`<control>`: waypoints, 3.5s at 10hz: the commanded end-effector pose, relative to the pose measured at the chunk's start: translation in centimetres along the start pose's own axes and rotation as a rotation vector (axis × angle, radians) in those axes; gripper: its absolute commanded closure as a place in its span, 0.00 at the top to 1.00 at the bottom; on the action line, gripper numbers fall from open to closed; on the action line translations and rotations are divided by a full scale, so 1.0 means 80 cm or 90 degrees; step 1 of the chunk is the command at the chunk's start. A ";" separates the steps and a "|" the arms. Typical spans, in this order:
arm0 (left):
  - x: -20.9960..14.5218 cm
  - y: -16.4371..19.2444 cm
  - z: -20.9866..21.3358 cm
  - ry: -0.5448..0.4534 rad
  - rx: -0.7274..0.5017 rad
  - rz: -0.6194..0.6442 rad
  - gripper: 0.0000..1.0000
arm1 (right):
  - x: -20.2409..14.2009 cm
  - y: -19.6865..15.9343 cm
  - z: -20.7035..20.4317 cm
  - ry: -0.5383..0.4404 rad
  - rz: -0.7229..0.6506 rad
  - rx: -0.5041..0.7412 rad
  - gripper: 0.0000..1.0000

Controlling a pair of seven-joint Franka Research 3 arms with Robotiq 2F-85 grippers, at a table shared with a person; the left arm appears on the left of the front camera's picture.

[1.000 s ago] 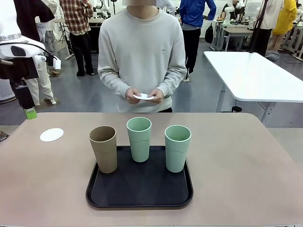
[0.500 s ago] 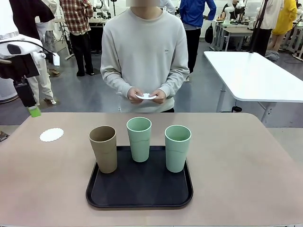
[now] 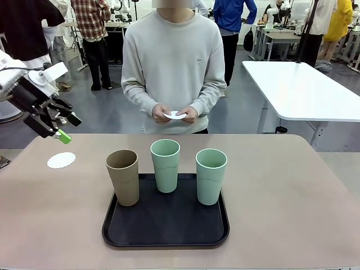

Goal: Place coasters on the table and set cups on them.
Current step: Pick up one Reusable plastic cup and place it on a coaster set by the human.

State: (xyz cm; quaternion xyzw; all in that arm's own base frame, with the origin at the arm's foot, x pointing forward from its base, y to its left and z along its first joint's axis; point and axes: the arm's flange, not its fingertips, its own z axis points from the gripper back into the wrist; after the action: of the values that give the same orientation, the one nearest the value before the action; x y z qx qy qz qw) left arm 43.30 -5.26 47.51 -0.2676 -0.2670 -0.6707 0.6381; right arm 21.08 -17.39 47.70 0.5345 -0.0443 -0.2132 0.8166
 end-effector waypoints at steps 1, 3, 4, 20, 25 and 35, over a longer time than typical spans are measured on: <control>-0.041 0.022 0.007 -0.169 -0.208 -0.053 1.00 | -0.001 -0.001 0.000 0.002 0.004 0.006 1.00; -0.068 0.022 0.003 -0.206 -0.221 -0.051 1.00 | -0.001 -0.001 0.000 0.002 0.004 0.006 1.00; -0.076 0.020 -0.003 -0.222 -0.229 -0.050 1.00 | -0.001 -0.001 0.000 0.002 0.004 0.006 1.00; -0.116 0.023 -0.063 -0.184 -0.218 -0.019 1.00 | -0.001 -0.001 0.000 0.002 0.004 0.006 1.00; -0.145 0.020 -0.103 -0.280 -0.149 -0.122 1.00 | -0.001 -0.001 0.000 0.002 0.004 0.006 1.00; -0.159 0.047 -0.178 -0.397 -0.111 -0.043 1.00 | -0.001 -0.001 0.000 0.002 0.004 0.006 1.00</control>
State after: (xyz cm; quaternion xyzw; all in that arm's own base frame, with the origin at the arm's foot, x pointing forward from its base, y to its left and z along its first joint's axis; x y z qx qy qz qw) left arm 47.03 -5.35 28.18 -0.5084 -0.4156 -0.6004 0.4564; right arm 21.10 -17.36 47.70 0.5341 -0.0440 -0.2132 0.8169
